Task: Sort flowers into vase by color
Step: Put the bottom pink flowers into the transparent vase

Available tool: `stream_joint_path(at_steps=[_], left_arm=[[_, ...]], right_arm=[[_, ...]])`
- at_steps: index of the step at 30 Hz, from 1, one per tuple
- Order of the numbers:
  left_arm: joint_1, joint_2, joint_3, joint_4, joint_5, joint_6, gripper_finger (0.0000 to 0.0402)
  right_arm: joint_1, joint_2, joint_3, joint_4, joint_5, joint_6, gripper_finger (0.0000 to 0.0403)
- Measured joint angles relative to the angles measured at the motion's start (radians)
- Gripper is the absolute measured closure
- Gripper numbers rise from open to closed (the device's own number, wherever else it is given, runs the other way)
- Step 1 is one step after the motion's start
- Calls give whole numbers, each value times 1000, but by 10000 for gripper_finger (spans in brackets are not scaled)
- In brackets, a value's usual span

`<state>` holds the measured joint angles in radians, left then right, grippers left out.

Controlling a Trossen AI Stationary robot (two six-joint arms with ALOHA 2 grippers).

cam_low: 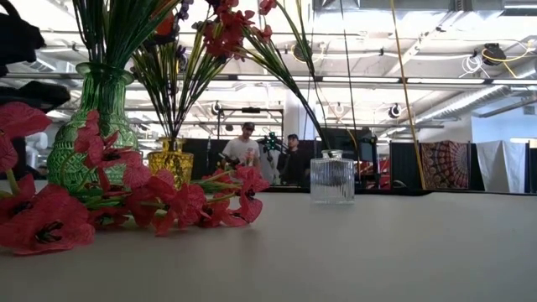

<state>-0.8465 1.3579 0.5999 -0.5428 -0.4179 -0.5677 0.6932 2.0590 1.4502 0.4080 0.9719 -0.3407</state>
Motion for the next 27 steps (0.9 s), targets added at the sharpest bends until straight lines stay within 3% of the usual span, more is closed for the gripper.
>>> stream_joint_path(at_steps=[27], left_arm=[[114, 0, 0, -49, 134, 194, 242]], right_arm=[[47, 0, 0, -2, 1, -8, 218]])
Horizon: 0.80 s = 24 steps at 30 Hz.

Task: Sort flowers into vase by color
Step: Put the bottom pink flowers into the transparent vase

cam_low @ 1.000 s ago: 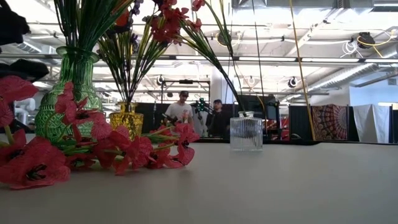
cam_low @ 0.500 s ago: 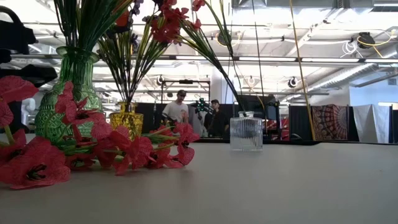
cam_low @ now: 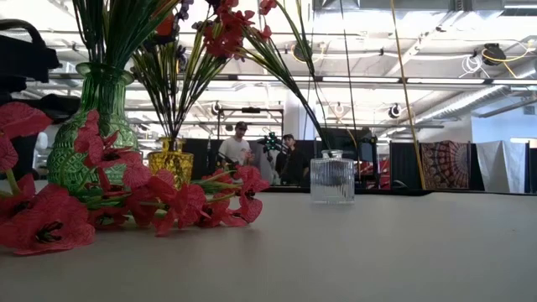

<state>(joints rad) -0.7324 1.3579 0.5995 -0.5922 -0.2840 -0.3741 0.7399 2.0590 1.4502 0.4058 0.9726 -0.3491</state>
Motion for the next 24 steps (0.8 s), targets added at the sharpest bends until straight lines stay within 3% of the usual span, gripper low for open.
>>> stream_joint_path(at_steps=[24], left_arm=[[31, 2, -26, 51, 71, 14, 242]], right_arm=[[30, 0, 0, -1, 52, -33, 218]])
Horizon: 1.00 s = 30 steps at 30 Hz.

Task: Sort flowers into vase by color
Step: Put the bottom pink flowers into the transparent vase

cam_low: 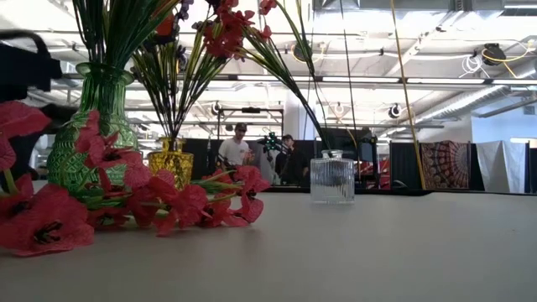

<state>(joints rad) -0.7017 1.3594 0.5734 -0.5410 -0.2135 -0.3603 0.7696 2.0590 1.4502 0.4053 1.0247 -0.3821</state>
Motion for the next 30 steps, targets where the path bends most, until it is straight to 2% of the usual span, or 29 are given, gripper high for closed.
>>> stream_joint_path(at_steps=[6, 14, 30], left_arm=[[-1, 0, 16, 18, 57, -26, 250], [-1, 0, 17, 40, 168, -130, 311], [-6, 0, 18, 90, 297, -133, 396]], right_arm=[[0, 0, 0, 0, 1, -13, 218], [0, 0, 0, 0, 1, -30, 218], [0, 0, 0, 1, 0, -55, 218]])
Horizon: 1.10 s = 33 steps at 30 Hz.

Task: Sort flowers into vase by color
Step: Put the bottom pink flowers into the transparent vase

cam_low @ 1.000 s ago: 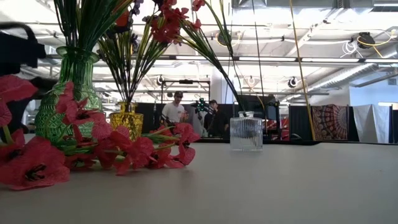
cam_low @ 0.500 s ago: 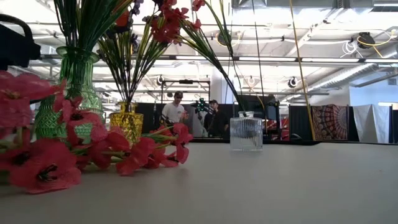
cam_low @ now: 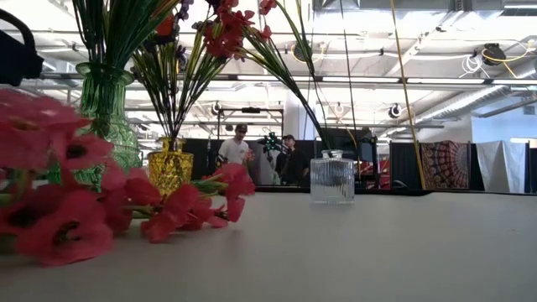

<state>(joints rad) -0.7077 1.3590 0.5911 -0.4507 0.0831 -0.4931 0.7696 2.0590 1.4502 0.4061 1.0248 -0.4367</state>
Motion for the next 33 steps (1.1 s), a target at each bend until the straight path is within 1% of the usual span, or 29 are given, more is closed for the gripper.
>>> stream_joint_path(at_steps=[2, 5, 8, 14, 18, 22, 26, 29, 31, 33], left_arm=[[-13, 0, 0, 0, 0, 1, 396], [-43, 0, 0, 0, 4, -1, 397], [-79, 0, 0, 0, 23, -53, 397], [-167, 0, 0, 30, 34, -170, 398], [-221, 0, 0, 123, 33, -182, 398], [-253, -1, 1, 222, -17, -181, 398], [-275, -1, 36, 230, -84, -173, 398], [-294, -1, 81, 231, -108, -123, 398], [-307, -1, 116, 232, -125, -88, 398], [-320, -1, 156, 233, -142, -51, 398]], right_arm=[[0, 0, 0, 0, 5, -3, 218], [0, 0, 0, 7, 59, -4, 218], [0, 0, 0, 9, 97, -4, 218], [0, 0, 0, 9, 103, -12, 218], [0, 0, 0, 13, 103, -13, 218], [-4, 0, 0, 17, 103, -13, 218], [-7, 0, 0, 32, 103, -13, 218], [-7, 0, 1, 32, 108, -22, 218], [-6, 0, 1, 35, 135, -39, 218], [-1, -2, 1, 38, 187, -54, 218]])
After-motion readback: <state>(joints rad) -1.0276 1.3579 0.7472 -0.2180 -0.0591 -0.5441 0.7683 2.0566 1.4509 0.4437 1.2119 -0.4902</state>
